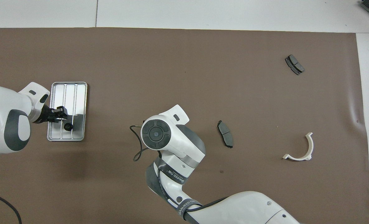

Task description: Place bearing gear from tray to pile

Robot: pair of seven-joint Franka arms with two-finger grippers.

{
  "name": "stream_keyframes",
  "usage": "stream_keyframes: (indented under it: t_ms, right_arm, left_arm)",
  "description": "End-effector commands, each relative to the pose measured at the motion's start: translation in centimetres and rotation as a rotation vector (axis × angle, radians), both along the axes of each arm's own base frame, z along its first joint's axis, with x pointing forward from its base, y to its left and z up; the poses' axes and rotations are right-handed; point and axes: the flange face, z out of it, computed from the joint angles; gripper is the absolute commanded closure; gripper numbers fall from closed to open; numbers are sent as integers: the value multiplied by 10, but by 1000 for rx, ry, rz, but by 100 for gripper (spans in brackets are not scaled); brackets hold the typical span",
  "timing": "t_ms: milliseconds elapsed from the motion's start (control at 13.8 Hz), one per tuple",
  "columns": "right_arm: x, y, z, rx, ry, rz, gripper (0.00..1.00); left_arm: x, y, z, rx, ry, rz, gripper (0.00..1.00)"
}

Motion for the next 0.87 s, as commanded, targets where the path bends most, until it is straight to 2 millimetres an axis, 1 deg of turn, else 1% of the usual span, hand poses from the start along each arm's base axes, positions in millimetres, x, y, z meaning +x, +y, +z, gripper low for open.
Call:
stream_keyframes:
  t_ms: [0, 145, 289, 362, 434, 506, 579, 651, 723, 796]
  right_arm:
    - [-6, 0, -13, 1, -18, -4, 16]
    - [-8, -1, -16, 8, -20, -4, 16]
    - [-8, -1, -17, 8, -21, -2, 23]
    - [-9, -2, -18, 9, -21, -2, 29]
    - [-9, -2, -17, 10, -21, -3, 40]
    - [-9, -2, -18, 9, -21, -2, 49]
    - [-9, -2, -18, 9, -20, -3, 64]
    - [-9, -2, -18, 9, -21, -2, 76]
    - [-8, -2, -16, 9, -22, -4, 86]
    - [-5, -5, -16, 7, -24, -9, 93]
  left_arm:
    - [-8, -1, -5, 3, -5, 13, 69]
    - [-8, -6, -5, 3, -5, 5, 76]
    - [-8, -8, -5, 3, -5, -1, 81]
    - [-7, -9, -4, 3, -6, -2, 85]
    - [-4, -10, -3, 3, -9, -3, 87]
    - [0, -15, 1, 4, -20, -12, 89]
    - [7, -24, 9, 5, -38, -27, 91]
    - [14, -30, 15, 5, -49, -20, 93]
    - [21, -36, 25, 4, -65, 0, 94]
    - [24, -48, 31, 2, -70, 3, 95]
